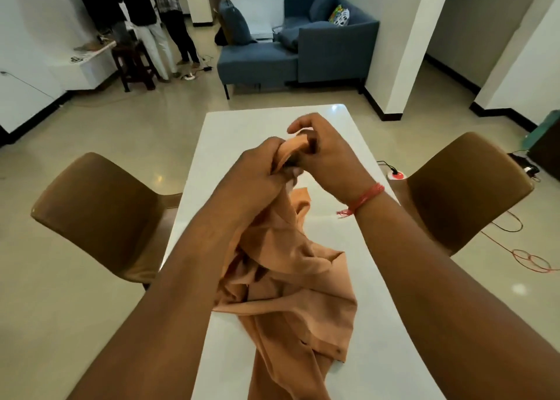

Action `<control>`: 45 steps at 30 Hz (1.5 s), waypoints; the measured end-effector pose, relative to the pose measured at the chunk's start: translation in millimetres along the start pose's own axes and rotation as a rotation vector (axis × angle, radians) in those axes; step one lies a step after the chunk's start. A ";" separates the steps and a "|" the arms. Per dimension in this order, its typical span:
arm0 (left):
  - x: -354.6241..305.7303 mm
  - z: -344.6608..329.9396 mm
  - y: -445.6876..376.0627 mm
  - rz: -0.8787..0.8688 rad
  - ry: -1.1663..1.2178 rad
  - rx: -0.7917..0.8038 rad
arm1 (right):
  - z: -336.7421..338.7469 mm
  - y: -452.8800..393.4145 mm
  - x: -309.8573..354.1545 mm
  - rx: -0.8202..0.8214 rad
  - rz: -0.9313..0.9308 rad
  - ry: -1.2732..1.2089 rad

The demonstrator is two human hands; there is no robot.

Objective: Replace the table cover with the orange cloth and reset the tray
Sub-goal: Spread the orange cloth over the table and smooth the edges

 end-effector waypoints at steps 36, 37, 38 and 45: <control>13.4 125.6 28.9 0.151 0.426 -0.786 | 7.3 6.8 -45.3 0.236 -0.063 0.525; 6.0 139.3 29.6 0.095 0.433 -0.810 | 10.1 13.9 -59.3 0.199 -0.113 0.507; -2.6 146.2 27.1 0.049 0.420 -0.771 | 11.7 19.3 -67.5 0.151 -0.146 0.480; -7.5 -0.3 12.2 0.029 0.058 0.156 | -11.4 5.9 -5.6 0.082 0.019 0.381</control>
Point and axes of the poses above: each hand's wrist, its own y-axis away from the middle knuckle, its own z-axis out of the back of the hand, x = y × z, the point moved 7 cm from there along -y, towards the middle knuckle, and after that the axes turned 2 degrees about -x, right-handed, at the moved point
